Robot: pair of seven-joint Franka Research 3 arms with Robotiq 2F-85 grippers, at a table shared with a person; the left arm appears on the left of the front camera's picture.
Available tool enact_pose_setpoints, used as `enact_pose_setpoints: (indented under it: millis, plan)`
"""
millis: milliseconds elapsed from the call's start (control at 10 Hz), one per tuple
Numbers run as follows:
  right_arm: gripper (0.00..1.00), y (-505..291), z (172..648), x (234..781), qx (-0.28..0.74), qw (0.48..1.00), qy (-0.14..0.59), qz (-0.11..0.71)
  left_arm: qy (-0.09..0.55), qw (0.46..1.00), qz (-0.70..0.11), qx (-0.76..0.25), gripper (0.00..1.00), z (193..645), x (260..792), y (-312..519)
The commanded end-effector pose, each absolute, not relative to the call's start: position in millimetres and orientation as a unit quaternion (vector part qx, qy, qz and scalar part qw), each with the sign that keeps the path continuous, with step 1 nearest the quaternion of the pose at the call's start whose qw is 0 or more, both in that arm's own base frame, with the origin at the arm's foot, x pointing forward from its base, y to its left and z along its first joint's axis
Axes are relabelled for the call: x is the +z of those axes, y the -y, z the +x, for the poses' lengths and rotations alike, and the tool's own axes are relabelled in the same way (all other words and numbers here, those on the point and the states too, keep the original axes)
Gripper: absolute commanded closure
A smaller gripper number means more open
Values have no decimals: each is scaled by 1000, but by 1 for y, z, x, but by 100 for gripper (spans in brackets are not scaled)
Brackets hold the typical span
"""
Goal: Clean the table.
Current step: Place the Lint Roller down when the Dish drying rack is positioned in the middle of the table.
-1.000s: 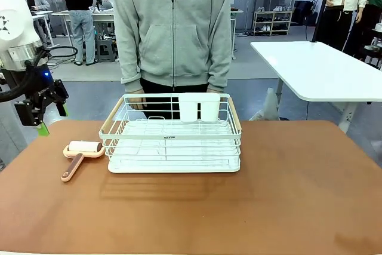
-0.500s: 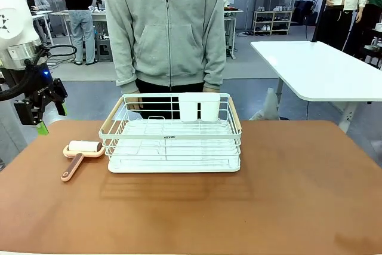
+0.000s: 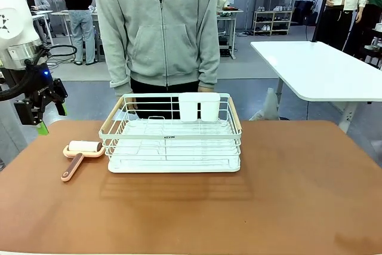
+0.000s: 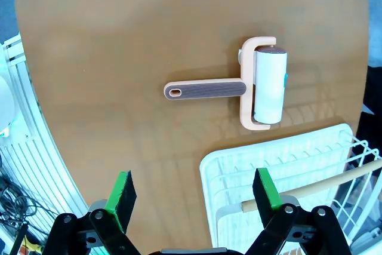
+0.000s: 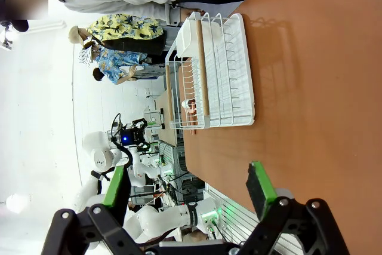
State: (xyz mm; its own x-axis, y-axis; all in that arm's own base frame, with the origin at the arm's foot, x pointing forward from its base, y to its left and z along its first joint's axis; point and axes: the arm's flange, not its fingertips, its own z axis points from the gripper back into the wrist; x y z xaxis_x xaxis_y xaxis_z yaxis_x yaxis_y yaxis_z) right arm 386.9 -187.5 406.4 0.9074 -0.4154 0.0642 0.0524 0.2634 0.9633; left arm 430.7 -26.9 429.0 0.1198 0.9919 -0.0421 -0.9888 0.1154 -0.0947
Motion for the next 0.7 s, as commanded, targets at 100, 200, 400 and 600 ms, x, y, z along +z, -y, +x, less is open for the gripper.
enact_pose_setpoints:
  millis: [100,200,400,600]
  plan:
    - [0,187,387,409,-147,778,157,591,15,747,-51,662,0,430,429,27]
    - [0,187,387,409,-147,778,157,591,15,747,-51,662,0,430,429,27]
    - [0,187,387,409,-147,778,157,591,15,747,-51,662,0,430,429,27]
    - [0,187,387,409,-147,778,157,591,15,747,-51,662,0,430,429,27]
